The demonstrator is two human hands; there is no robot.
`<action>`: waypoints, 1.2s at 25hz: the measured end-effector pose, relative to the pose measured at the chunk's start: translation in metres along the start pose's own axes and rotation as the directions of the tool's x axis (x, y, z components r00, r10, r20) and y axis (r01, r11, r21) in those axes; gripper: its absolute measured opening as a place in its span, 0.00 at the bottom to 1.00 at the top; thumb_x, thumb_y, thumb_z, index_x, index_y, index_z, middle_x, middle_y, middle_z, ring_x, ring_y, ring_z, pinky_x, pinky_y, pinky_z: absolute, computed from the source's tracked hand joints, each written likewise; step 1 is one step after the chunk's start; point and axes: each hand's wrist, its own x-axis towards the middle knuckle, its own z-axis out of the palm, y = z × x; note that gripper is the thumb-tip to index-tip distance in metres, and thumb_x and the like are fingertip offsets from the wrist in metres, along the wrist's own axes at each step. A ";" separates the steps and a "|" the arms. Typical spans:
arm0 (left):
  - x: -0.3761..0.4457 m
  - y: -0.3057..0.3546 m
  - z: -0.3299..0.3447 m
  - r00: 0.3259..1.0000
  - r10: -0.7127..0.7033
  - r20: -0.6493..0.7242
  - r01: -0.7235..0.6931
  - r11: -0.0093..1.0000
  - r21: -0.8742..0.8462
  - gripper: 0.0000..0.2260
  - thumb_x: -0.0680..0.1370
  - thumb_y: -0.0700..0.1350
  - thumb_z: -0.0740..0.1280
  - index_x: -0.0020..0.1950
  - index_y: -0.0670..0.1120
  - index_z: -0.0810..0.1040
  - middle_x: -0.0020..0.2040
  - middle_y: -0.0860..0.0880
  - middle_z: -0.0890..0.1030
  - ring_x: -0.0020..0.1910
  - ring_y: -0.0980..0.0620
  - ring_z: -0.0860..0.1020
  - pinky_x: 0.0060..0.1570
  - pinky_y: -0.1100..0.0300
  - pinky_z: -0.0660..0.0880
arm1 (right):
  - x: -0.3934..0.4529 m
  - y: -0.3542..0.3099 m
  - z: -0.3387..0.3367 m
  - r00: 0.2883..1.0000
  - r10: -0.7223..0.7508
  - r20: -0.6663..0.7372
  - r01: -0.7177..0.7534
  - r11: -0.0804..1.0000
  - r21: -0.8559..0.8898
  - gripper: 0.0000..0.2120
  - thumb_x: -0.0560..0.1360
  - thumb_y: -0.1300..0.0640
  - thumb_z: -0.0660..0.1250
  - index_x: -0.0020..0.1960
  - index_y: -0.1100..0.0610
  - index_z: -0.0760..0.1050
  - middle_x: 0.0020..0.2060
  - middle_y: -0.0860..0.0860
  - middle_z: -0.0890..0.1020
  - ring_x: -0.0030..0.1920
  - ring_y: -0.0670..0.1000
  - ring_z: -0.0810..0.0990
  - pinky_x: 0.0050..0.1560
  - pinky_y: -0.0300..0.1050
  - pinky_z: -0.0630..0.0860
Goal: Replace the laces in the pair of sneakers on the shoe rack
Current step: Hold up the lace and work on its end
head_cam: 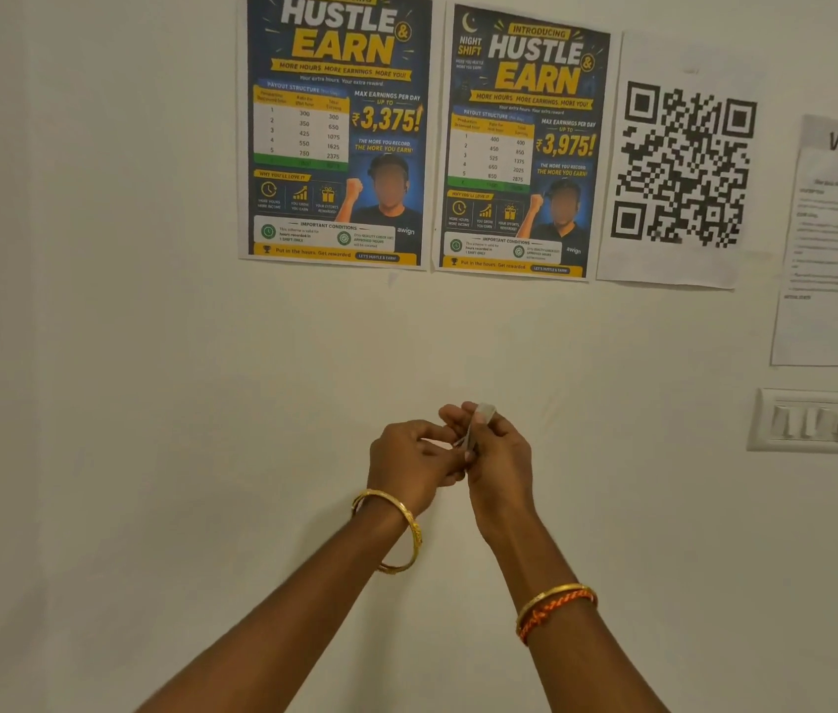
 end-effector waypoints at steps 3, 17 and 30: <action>-0.003 -0.006 0.005 0.989 0.139 -0.044 -0.130 0.977 0.169 0.07 0.72 0.43 0.73 0.49 0.43 0.84 0.34 0.45 0.83 0.31 0.54 0.81 0.36 0.72 0.76 | -0.006 0.002 0.002 0.994 0.084 0.074 -0.081 0.996 -0.040 0.18 0.82 0.50 0.52 0.54 0.61 0.75 0.48 0.55 0.84 0.48 0.52 0.82 0.45 0.44 0.78; 0.003 -0.062 0.009 0.992 0.105 0.068 -0.123 0.913 0.389 0.14 0.76 0.42 0.66 0.35 0.35 0.80 0.32 0.38 0.81 0.32 0.45 0.79 0.36 0.55 0.77 | -0.007 0.026 -0.042 0.966 0.217 0.142 -0.094 0.804 -0.587 0.11 0.79 0.60 0.61 0.46 0.59 0.82 0.47 0.59 0.83 0.49 0.55 0.82 0.54 0.46 0.79; -0.069 -0.207 0.111 0.539 -0.595 0.596 0.621 0.759 0.197 0.08 0.74 0.41 0.70 0.49 0.38 0.81 0.33 0.47 0.81 0.32 0.56 0.79 0.36 0.67 0.77 | -0.081 0.128 -0.258 0.744 0.654 -0.134 -0.665 0.709 -0.235 0.26 0.67 0.51 0.72 0.62 0.59 0.73 0.50 0.53 0.82 0.52 0.51 0.81 0.56 0.47 0.77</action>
